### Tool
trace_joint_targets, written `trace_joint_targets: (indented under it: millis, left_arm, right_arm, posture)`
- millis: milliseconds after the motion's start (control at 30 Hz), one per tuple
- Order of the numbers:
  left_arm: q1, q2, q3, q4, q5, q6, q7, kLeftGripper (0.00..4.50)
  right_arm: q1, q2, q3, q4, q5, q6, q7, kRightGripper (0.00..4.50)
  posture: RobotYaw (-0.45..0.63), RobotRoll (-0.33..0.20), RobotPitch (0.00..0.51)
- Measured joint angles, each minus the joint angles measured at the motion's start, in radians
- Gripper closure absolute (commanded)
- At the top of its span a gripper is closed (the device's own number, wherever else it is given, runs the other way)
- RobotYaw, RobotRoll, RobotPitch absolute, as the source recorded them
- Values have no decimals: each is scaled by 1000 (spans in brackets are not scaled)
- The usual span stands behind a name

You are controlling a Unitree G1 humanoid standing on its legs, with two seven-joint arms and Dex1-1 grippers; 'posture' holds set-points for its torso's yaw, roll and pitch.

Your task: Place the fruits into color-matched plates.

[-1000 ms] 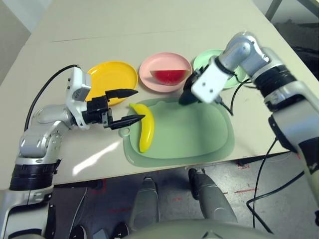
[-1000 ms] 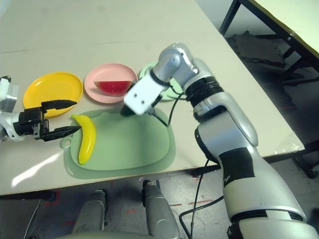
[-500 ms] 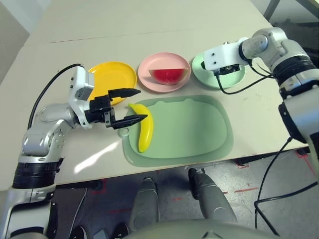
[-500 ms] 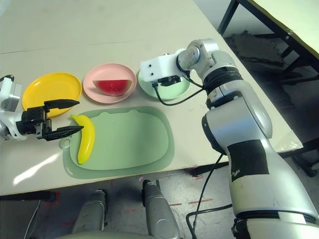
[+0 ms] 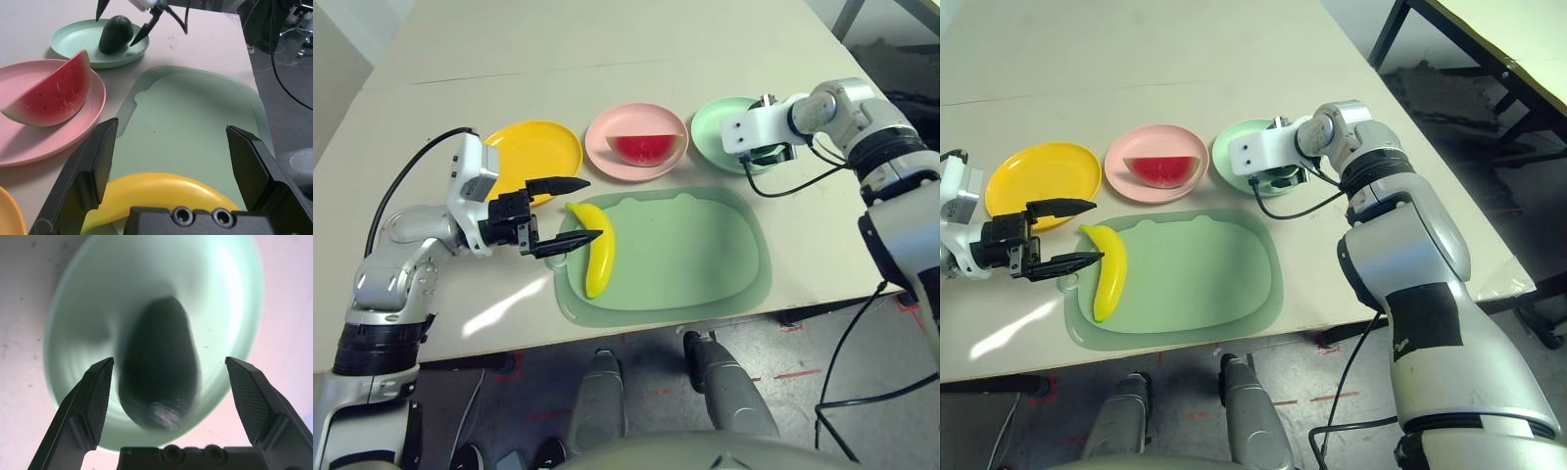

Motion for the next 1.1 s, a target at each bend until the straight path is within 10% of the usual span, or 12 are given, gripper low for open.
trace_joint_targets:
  millis: [233, 533, 833, 1100]
  left_arm:
    - [-80, 14, 4, 112, 99, -228, -36, 0]
    - [-255, 91, -82, 306, 209, -529, -264, 0]
    - [-461, 182, -369, 480, 227, -819, -349, 0]
    - [-640, 162, -659, 626, 235, -1034, -350, 0]
  right_arm:
    - [44, -36, -249, -223, 315, 197, 389, 34]
    - [596, -69, -427, -937, 693, 746, 536, 34]
    - [1031, -6, -525, -1229, 925, 736, 490, 34]
    - [1134, 148, -515, -1259, 949, 515, 361, 34]
  posture:
    - [-20, 0, 230]
    - [-31, 0, 228]
    - [-44, 0, 219]
    - [-63, 0, 217]
